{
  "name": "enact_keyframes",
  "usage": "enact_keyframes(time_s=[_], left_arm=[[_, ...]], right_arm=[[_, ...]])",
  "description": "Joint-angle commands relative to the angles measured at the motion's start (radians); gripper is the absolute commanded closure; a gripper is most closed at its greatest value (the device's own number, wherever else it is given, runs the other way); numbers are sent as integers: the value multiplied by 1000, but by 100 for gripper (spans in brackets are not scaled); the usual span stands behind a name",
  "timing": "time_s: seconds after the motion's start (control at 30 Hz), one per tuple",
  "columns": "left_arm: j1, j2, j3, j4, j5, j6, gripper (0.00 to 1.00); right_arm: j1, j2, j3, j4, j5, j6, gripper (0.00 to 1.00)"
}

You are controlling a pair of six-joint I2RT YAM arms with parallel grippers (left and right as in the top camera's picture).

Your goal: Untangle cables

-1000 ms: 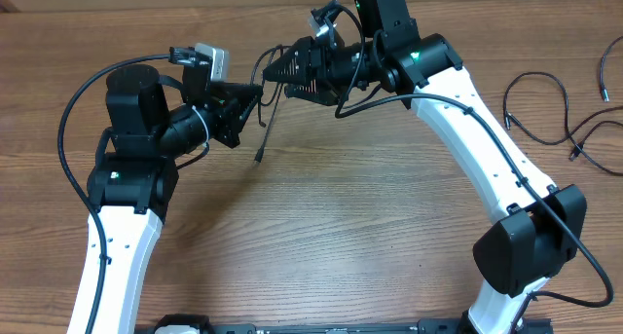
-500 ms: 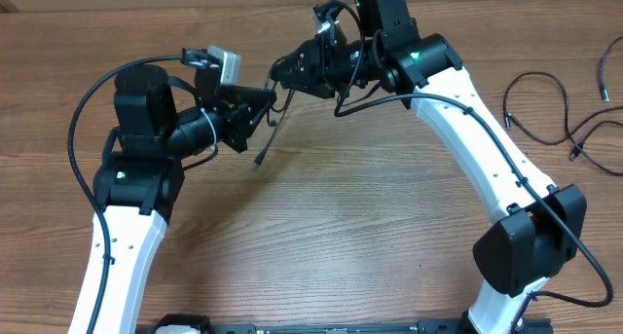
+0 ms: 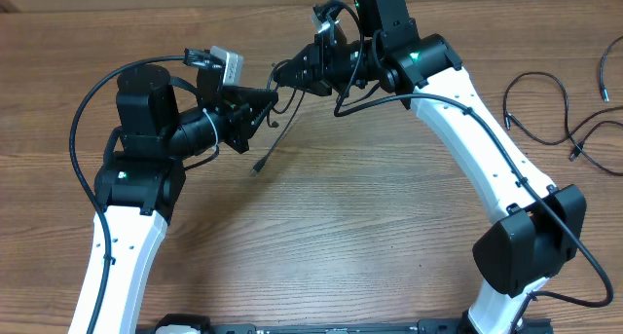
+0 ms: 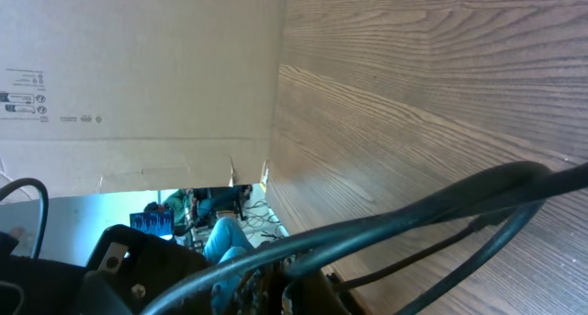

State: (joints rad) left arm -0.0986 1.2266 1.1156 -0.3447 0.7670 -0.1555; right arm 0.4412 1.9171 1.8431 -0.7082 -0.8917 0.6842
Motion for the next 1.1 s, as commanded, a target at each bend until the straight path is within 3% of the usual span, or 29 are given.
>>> enact_keyframes(time_s=[0.0, 0.27, 0.8, 0.93, 1.0, 1.07], left_arm=[[-7, -11, 12, -21, -92, -9, 96], [-7, -11, 12, -181, -456, -9, 96], [-6, -9, 12, -372, -734, 2, 96], [-7, -9, 12, -384, -745, 2, 96], [-7, -9, 12, -382, -735, 2, 96], [-7, -9, 12, -378, -706, 2, 96]], right_arm=[[3, -24, 15, 0, -29, -4, 96], [-33, -24, 15, 1, -191, -3, 96], [-226, -24, 15, 49, -360, 0, 96], [-280, -24, 15, 40, -368, -5, 95], [-291, -24, 15, 25, -367, -11, 72], [-294, -24, 15, 11, -367, -48, 39]])
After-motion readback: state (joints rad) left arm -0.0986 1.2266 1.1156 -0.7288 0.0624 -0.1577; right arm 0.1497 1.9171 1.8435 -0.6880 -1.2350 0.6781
